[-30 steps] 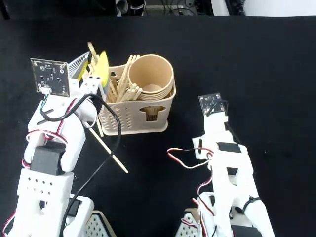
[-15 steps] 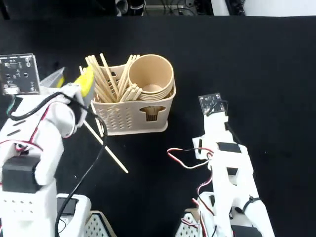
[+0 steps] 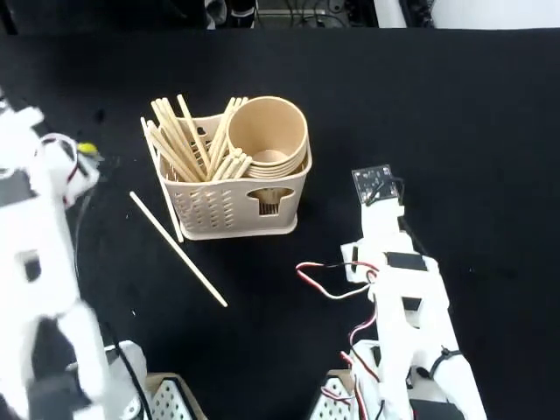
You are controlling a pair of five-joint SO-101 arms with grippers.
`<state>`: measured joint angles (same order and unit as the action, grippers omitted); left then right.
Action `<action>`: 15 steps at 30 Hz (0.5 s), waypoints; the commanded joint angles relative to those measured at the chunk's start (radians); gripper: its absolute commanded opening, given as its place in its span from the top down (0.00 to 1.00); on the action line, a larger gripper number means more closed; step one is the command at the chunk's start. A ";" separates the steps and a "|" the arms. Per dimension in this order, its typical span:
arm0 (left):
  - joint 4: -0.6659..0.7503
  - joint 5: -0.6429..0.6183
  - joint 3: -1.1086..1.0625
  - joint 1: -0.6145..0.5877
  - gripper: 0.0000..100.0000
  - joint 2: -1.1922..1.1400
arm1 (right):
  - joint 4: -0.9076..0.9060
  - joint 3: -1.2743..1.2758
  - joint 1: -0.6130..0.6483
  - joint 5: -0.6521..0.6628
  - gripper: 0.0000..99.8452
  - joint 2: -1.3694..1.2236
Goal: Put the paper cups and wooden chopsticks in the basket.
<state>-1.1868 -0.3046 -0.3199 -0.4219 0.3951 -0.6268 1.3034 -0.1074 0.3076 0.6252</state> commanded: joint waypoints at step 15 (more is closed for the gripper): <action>-0.417 -0.160 0.880 0.081 0.76 -1.077 | -0.008 -0.005 0.005 0.006 0.99 0.004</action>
<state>-1.5443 -0.4534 0.3997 -0.3575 -0.5838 -0.6268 1.3034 -0.1074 0.3076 0.6252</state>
